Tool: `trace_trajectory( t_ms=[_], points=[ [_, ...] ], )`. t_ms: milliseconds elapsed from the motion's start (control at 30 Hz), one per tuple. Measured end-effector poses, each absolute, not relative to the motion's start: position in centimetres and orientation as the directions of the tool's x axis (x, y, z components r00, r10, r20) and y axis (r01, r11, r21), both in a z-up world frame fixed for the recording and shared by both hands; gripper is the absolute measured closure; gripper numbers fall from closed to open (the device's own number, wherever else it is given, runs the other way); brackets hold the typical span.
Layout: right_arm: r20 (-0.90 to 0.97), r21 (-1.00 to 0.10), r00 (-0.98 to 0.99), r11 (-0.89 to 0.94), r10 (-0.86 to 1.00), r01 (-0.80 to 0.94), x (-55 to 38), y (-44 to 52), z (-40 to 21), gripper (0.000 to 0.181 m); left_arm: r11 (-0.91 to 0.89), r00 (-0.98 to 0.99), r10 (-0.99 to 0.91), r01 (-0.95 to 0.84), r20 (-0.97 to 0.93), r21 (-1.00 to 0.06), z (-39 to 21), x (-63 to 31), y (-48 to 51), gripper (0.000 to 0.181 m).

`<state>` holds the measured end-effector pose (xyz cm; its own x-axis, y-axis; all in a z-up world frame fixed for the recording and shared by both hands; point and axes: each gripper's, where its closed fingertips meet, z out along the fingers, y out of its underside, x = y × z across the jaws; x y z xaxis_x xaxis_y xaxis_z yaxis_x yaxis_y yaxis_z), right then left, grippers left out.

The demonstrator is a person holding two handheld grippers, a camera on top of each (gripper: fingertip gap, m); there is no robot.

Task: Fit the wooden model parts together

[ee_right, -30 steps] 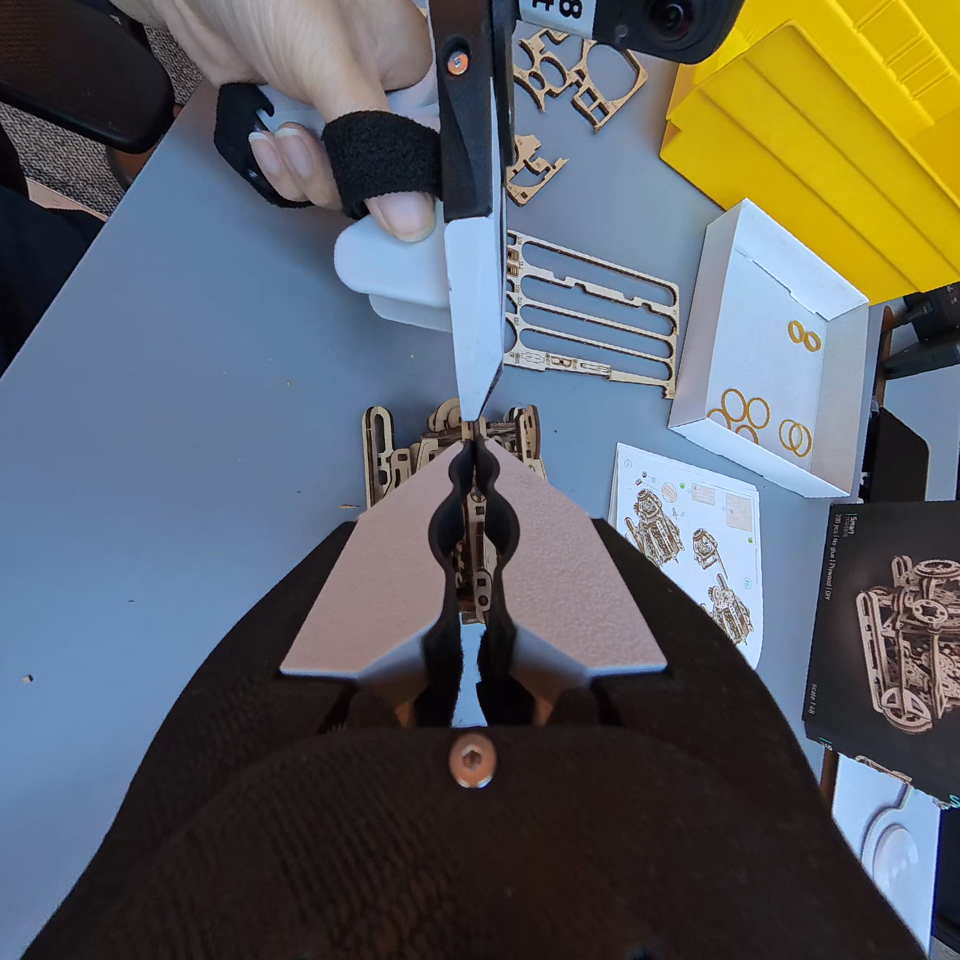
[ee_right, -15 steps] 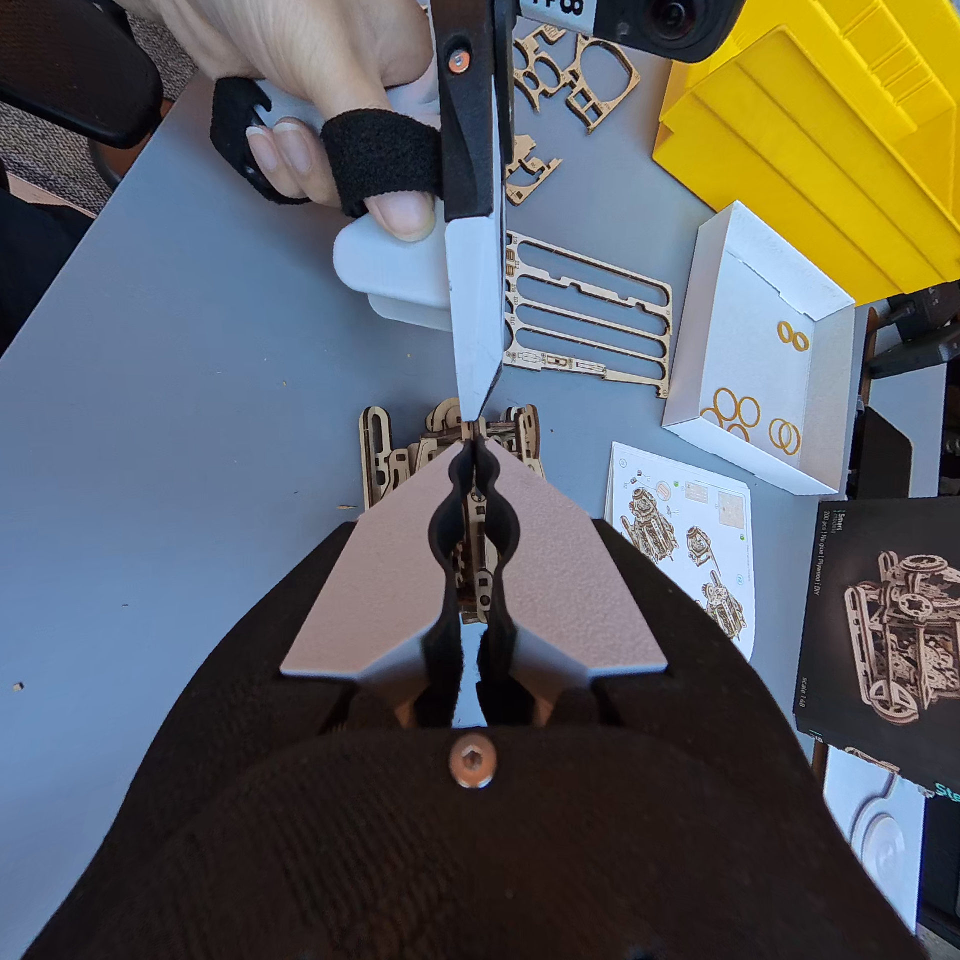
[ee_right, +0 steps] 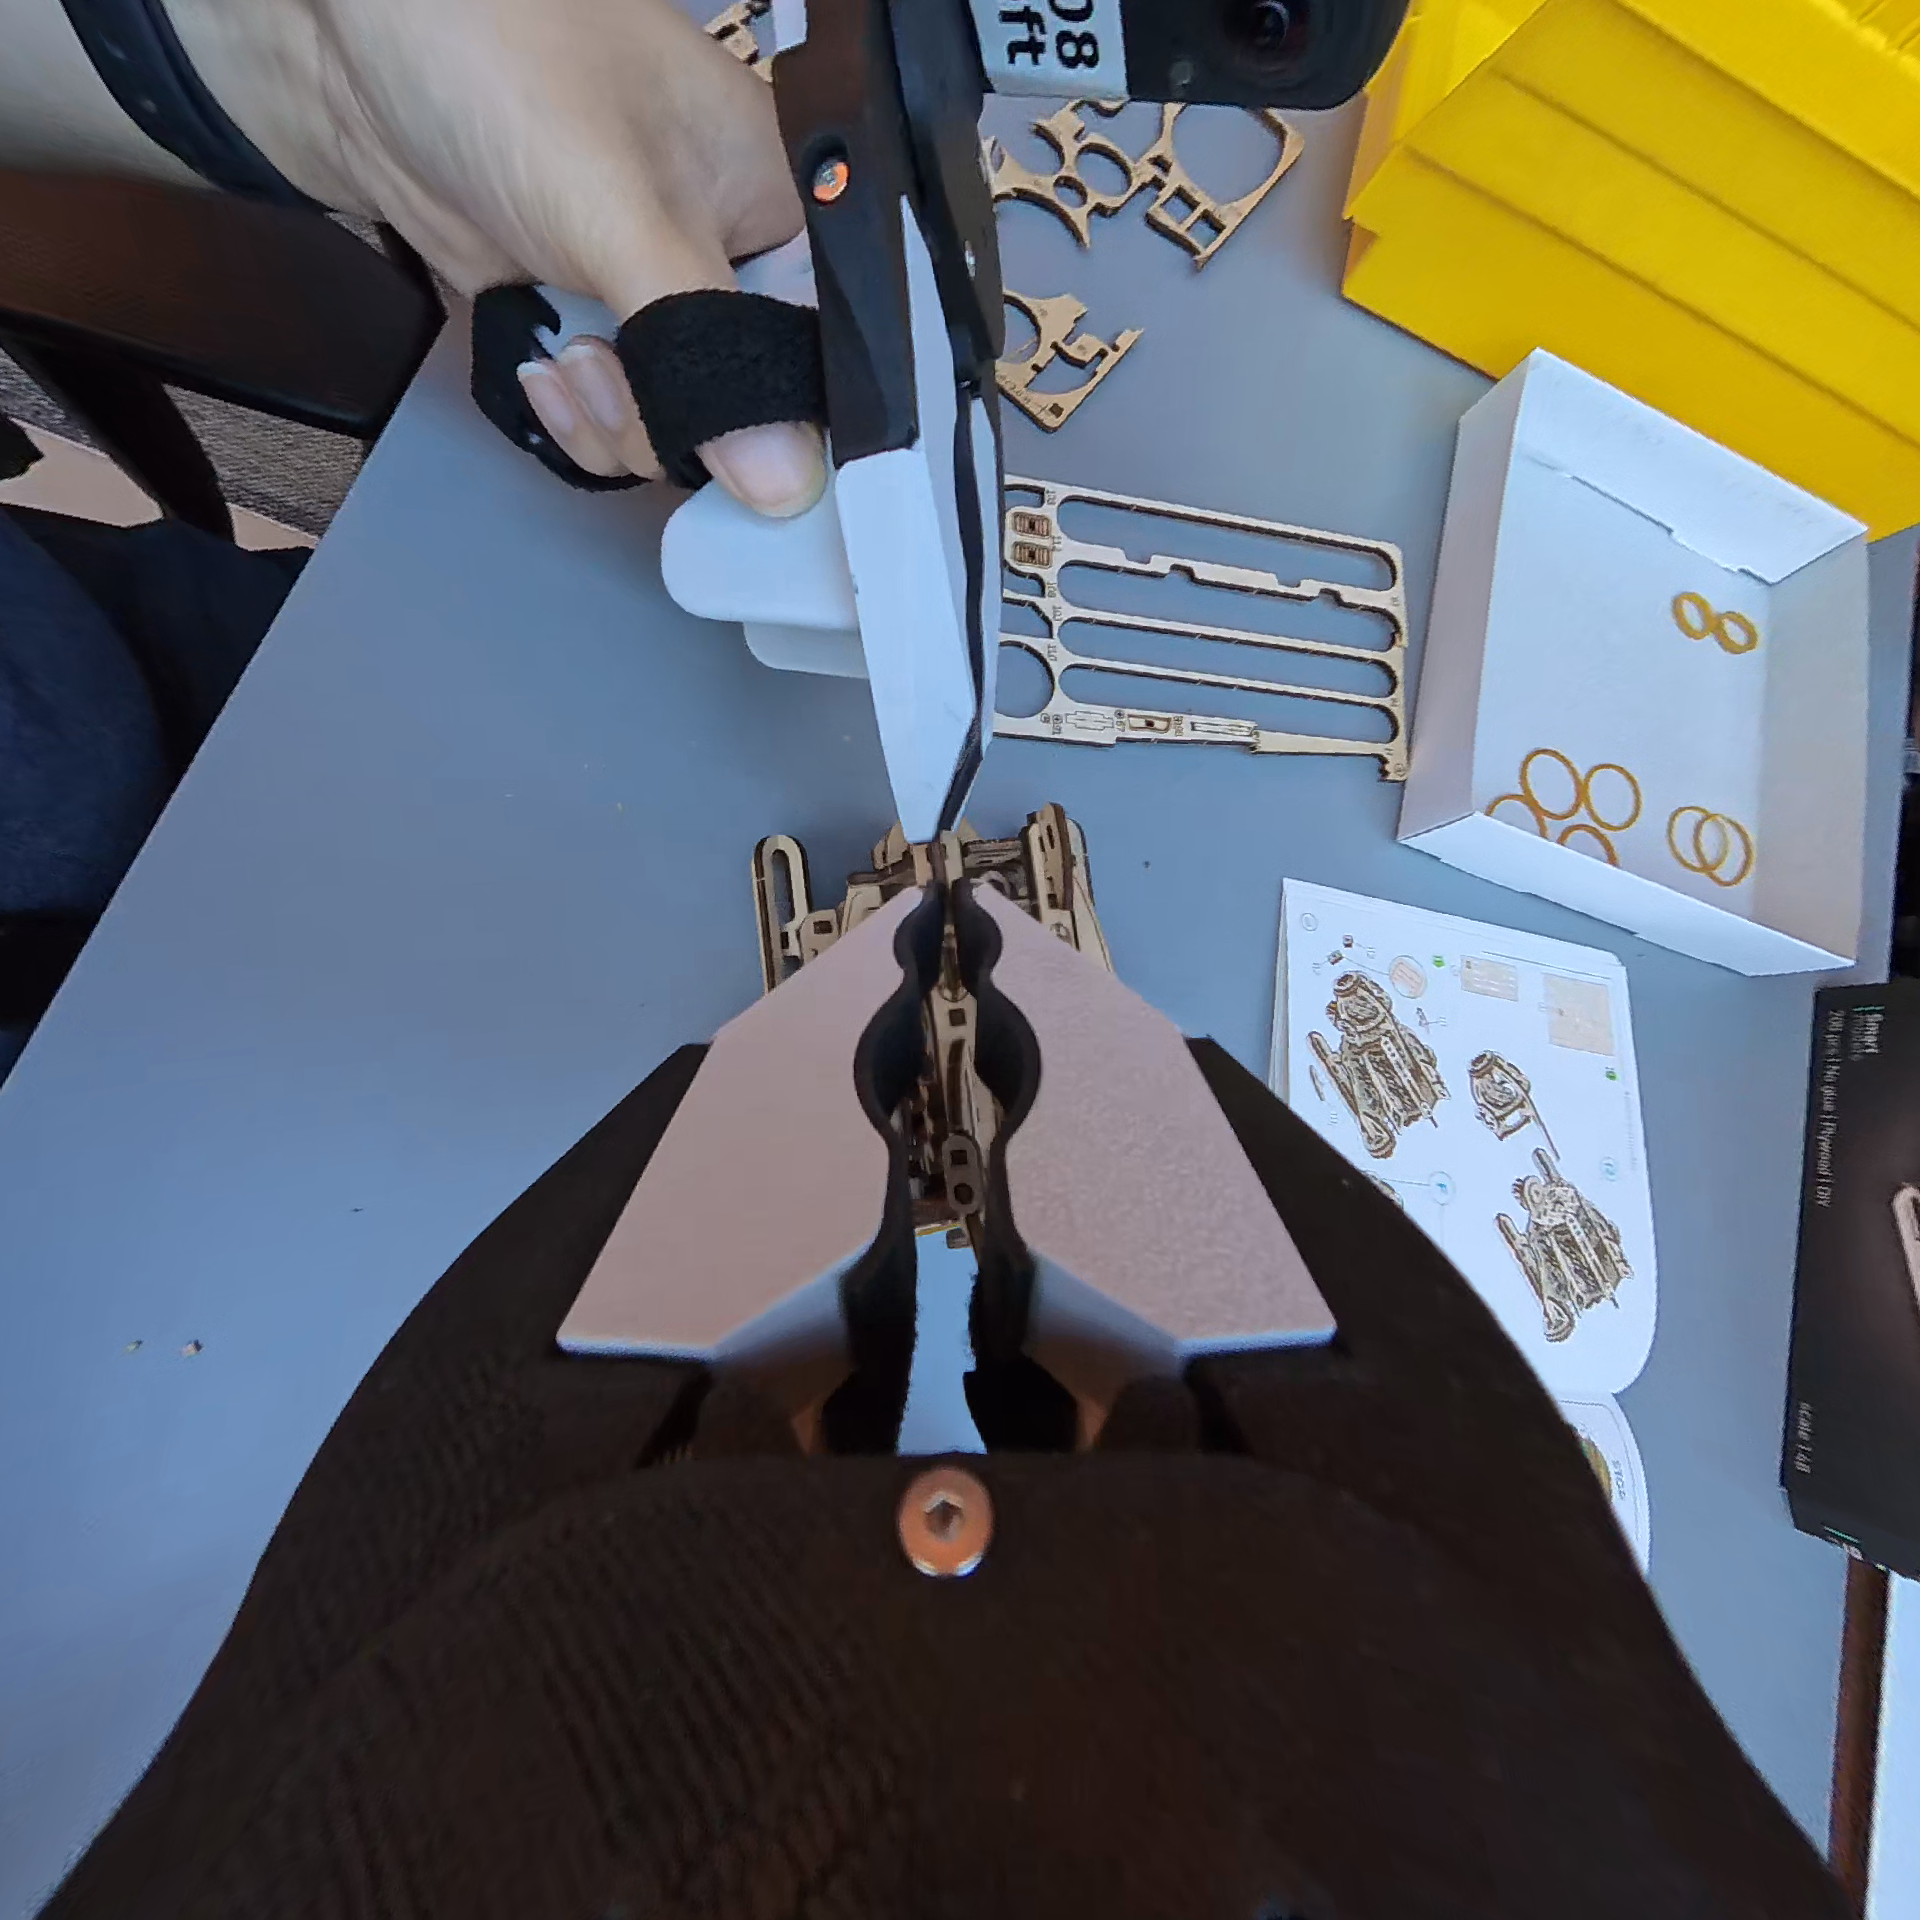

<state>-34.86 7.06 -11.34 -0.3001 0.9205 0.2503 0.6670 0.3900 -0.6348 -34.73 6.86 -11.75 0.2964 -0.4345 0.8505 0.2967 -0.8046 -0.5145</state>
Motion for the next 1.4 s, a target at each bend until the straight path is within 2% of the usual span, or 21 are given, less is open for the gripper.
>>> trace_trajectory(
  t_ms=[300, 467, 1000, 1400],
  points=[
    [0.250, -0.595, -0.330, 0.413, 0.910, 0.689, -35.04, 7.12, -11.65, 0.176, -0.803, 0.294, -0.437, 0.298, 0.850, -0.516, -11.76, -34.74, 6.85, 0.174],
    [0.247, -0.575, -0.353, 0.430, 0.902, 0.696, -35.18, 6.92, -11.97, 0.180, -0.803, 0.296, -0.437, 0.297, 0.849, -0.517, -11.77, -34.79, 6.89, 0.174],
    [0.402, -0.521, -0.366, 0.538, 0.839, 0.663, -35.04, 6.95, -12.09, 0.181, -0.801, 0.324, -0.446, 0.272, 0.834, -0.534, -11.86, -34.77, 6.88, 0.174],
    [0.429, -0.538, -0.345, 0.543, 0.835, 0.645, -35.04, 6.97, -12.10, 0.180, -0.797, 0.342, -0.451, 0.262, 0.824, -0.545, -11.88, -34.77, 6.90, 0.174]
  ],
)
